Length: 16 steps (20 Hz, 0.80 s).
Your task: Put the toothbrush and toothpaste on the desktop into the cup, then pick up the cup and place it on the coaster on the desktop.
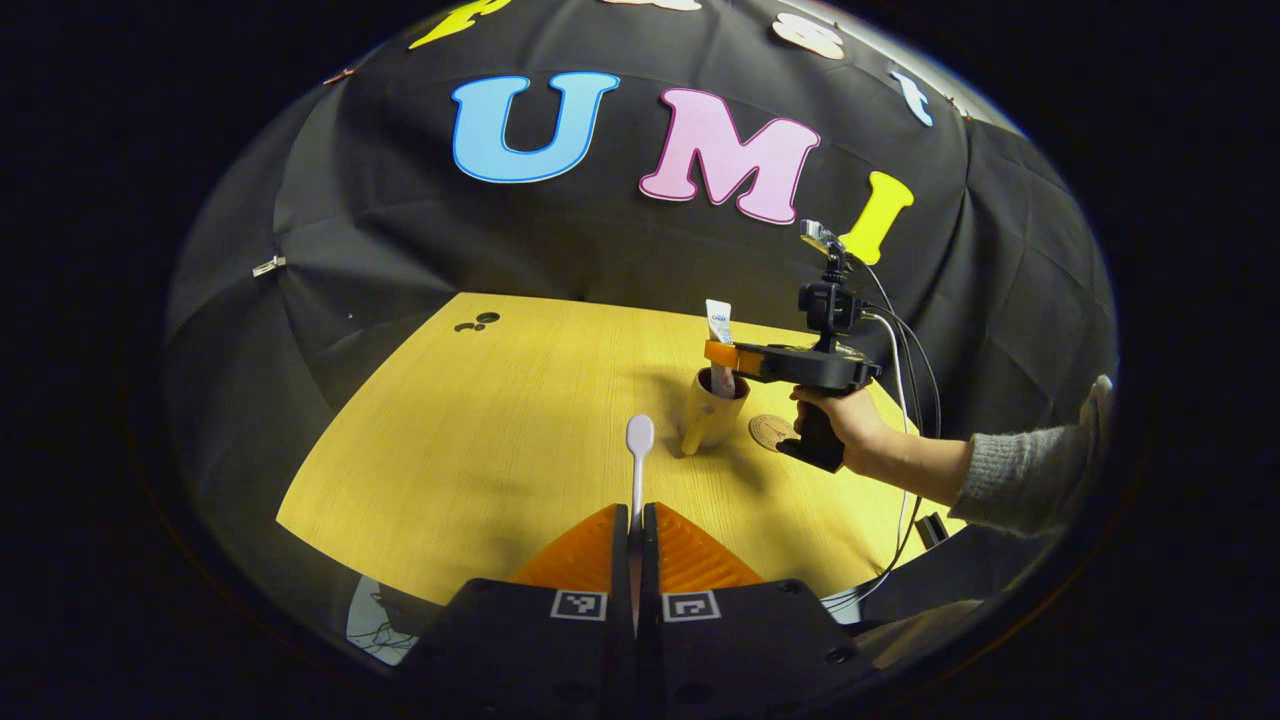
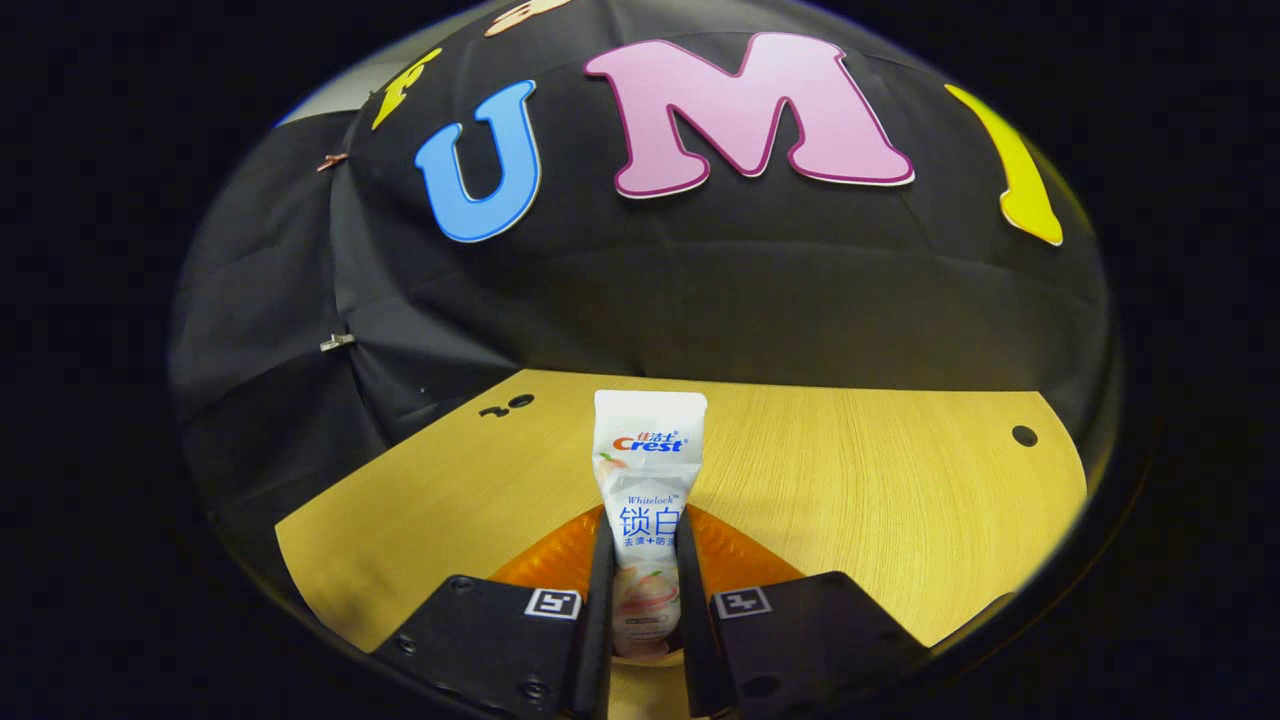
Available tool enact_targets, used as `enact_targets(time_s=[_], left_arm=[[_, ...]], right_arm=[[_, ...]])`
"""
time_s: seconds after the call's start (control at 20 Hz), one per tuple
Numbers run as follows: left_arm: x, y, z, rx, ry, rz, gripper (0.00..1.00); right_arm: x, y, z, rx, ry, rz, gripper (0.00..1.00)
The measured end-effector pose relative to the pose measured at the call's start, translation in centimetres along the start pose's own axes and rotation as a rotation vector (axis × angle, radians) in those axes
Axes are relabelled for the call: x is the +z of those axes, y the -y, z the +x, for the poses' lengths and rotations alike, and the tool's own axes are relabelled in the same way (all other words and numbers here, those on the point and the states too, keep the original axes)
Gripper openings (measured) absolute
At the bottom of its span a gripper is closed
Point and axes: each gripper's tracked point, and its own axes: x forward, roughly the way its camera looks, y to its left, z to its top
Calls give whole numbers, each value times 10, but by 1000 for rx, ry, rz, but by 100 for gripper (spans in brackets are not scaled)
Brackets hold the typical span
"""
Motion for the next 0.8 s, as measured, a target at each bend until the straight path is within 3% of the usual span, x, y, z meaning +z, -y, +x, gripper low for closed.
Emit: enact_targets(time_s=[0.05, 0.15, 0.25, 0.3, 0.4, 0.45, 0.5, 0.8], left_arm=[[-1, 0, 0, 2, -3, -3, 6], [-1, 2, 0, 3, -5, -10, 6], [-1, 2, 1, 5, -6, -16, 6], [0, 2, 2, 7, -7, -19, 6], [-2, 3, 1, 9, -7, -23, 2], [-1, 5, 1, 9, -5, -25, 2], [-1, 7, 1, 8, -4, -27, 6], [19, 23, 5, -10, 36, -26, 6]], right_arm=[[-3, -1, -1, 4, -9, -12, 27], [-10, -2, -5, 14, -25, -34, 35], [-17, -3, -7, 20, -43, -52, 31], [-20, -3, -10, 22, -51, -57, 40], [-25, -4, -13, 23, -69, -62, 46], [-29, -4, -15, 27, -75, -66, 42], [-29, -6, -17, 36, -70, -68, 52], [-10, -17, -40, 78, -47, -29, 65]])
